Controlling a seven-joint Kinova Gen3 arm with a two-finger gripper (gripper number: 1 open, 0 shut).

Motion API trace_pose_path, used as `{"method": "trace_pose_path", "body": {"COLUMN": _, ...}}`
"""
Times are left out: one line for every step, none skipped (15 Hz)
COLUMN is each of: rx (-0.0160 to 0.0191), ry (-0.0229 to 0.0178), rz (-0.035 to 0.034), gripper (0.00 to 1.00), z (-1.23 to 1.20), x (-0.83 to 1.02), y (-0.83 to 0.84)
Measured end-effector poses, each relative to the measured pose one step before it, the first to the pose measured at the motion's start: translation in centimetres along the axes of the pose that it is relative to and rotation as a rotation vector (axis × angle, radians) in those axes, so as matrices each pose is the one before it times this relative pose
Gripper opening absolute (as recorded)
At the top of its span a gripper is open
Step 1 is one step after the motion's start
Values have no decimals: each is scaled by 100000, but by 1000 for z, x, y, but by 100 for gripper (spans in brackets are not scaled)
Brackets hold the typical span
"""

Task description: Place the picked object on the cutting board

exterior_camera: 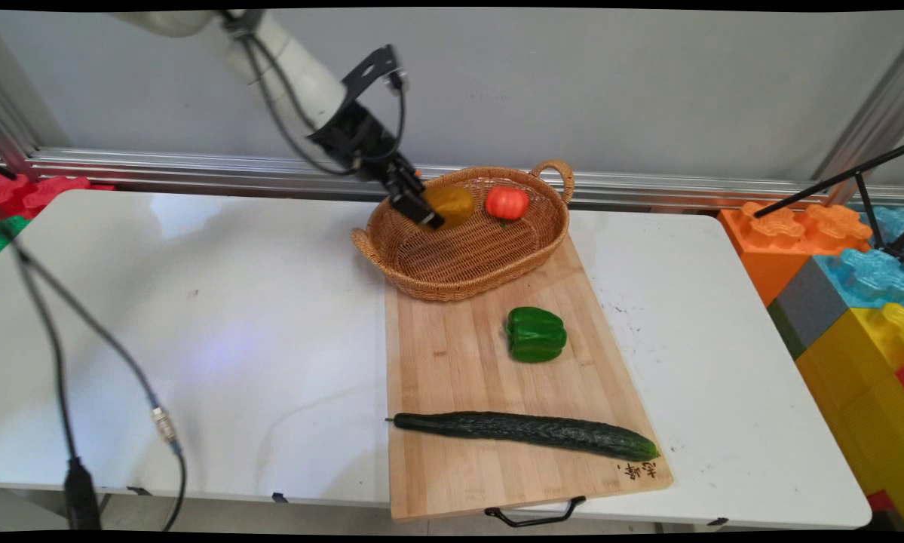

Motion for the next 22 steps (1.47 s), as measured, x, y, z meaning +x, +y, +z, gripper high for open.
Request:
{"method": "trace_pose_path", "body": {"rx": -1127, "ry": 151, "rz": -246, "gripper": 0, "z": -521, "x": -672, "y": 1327}}
{"method": "trace_pose_path", "body": {"rx": -1225, "ry": 442, "rz": -213, "gripper": 0, "z": -448, "x": -781, "y": 1540}}
{"method": "trace_pose_path", "body": {"rx": -1148, "ry": 670, "rz": 104, "gripper": 0, "z": -283, "x": -745, "y": 1557}}
{"method": "trace_pose_path", "body": {"rx": -2226, "ry": 1966, "rz": 1616, "gripper": 0, "z": -165, "x": -477, "y": 1688}}
{"method": "trace_pose_path", "body": {"rx": -1603, "ry": 2199, "rz": 1584, "gripper": 0, "z": -59, "x": -311, "y": 1276}}
{"method": "trace_pose_path", "body": {"rx": -1296, "ry": 2092, "rz": 1850, "gripper": 0, "z": 54, "x": -415, "y": 1308}}
{"method": "trace_pose_path", "body": {"rx": -536, "ry": 1648, "rz": 1603, "gripper": 0, "z": 166, "x": -425, "y": 1061}}
{"method": "trace_pose_path", "body": {"rx": 173, "ry": 1082, "rz": 960, "gripper": 0, "z": 186, "x": -303, "y": 560}}
{"method": "trace_pose_path", "body": {"rx": 140, "ry": 694, "rz": 763, "gripper": 0, "z": 271, "x": -318, "y": 446}}
{"method": "trace_pose_path", "body": {"rx": 703, "ry": 609, "rz": 875, "gripper": 0, "z": 357, "x": -427, "y": 381}}
{"method": "trace_pose_path", "body": {"rx": 634, "ry": 95, "rz": 436, "gripper": 0, "z": 371, "x": -427, "y": 225}}
{"method": "trace_pose_path", "body": {"rx": 607, "ry": -89, "rz": 286, "gripper": 0, "z": 348, "x": -351, "y": 95}}
{"method": "trace_pose_path", "body": {"rx": 1035, "ry": -830, "rz": 113, "gripper": 0, "z": 806, "x": -774, "y": 76}}
{"method": "trace_pose_path", "body": {"rx": 946, "ry": -1154, "rz": 207, "gripper": 0, "z": 811, "x": -610, "y": 22}}
{"method": "trace_pose_path", "body": {"rx": 707, "ry": -1294, "rz": 388, "gripper": 0, "z": 746, "x": -459, "y": 41}}
{"method": "trace_pose_path", "body": {"rx": 860, "ry": -1713, "rz": 739, "gripper": 0, "z": 881, "x": -399, "y": 70}}
{"method": "trace_pose_path", "body": {"rx": 877, "ry": -1986, "rz": 1010, "gripper": 0, "z": 903, "x": -275, "y": 99}}
{"method": "trace_pose_path", "body": {"rx": 603, "ry": -1847, "rz": 894, "gripper": 0, "z": 768, "x": -181, "y": 132}}
{"method": "trace_pose_path", "body": {"rx": 425, "ry": -1113, "rz": 544, "gripper": 0, "z": 486, "x": -90, "y": 81}}
{"method": "trace_pose_path", "body": {"rx": 323, "ry": -1518, "rz": 680, "gripper": 0, "z": 724, "x": -67, "y": 162}}
{"method": "trace_pose_path", "body": {"rx": 227, "ry": -891, "rz": 371, "gripper": 0, "z": 429, "x": -38, "y": 104}}
{"method": "trace_pose_path", "body": {"rx": 315, "ry": -1277, "rz": 523, "gripper": 0, "z": 609, "x": -25, "y": 166}}
